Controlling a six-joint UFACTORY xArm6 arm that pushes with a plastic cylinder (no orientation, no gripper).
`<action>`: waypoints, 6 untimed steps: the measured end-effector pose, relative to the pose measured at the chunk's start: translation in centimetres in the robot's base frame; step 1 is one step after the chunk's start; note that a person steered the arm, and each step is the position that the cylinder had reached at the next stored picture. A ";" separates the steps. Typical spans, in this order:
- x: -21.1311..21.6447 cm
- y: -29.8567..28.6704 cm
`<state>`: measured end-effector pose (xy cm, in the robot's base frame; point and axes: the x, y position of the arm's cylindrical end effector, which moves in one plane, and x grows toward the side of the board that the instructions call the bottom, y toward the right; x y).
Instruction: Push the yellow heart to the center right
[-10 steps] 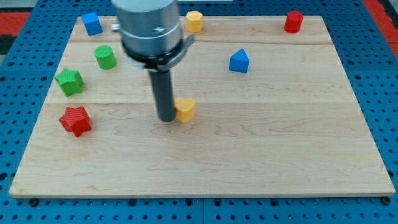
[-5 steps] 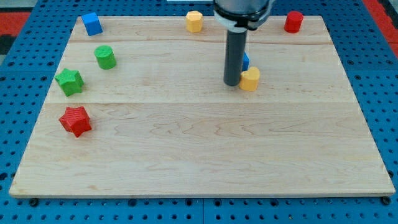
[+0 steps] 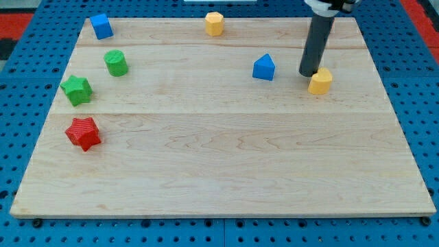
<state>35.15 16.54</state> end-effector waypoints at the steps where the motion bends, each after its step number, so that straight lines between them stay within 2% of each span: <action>1: 0.0 0.8; 5: 1.0 5.0; 6: 0.4 4.0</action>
<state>35.52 20.59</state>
